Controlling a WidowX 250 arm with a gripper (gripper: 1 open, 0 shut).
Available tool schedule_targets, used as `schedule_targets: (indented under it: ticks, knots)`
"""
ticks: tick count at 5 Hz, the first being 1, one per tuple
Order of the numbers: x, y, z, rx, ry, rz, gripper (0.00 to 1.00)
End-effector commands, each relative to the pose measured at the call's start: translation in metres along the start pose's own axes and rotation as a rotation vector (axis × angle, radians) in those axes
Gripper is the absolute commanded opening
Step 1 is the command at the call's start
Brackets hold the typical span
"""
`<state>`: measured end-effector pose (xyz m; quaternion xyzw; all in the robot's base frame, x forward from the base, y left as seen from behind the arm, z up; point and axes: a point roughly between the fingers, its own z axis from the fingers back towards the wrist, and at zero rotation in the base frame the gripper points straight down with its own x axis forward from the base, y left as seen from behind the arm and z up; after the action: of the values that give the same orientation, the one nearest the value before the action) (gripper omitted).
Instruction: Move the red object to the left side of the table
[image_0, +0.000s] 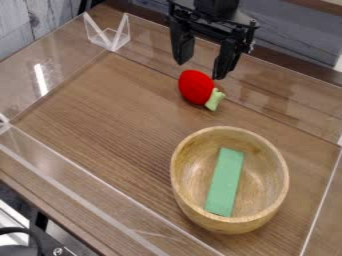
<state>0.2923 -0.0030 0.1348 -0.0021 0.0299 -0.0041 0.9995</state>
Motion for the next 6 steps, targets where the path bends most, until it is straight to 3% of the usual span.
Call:
schedule_targets:
  ticks: [1, 2, 3, 4, 6]
  knots:
    - [0.005, 0.005, -0.018, 0.0, 0.015, 0.02, 1.0]
    - [0.01, 0.008, -0.039, 0.002, 0.03, 0.038, 1.0]
    - [0.01, 0.016, -0.046, 0.002, 0.027, 0.083, 0.0]
    - [0.008, 0.036, -0.033, 0.005, -0.019, 0.15, 0.0]
    - [0.005, 0.073, 0.019, 0.002, -0.12, 0.233, 0.0]
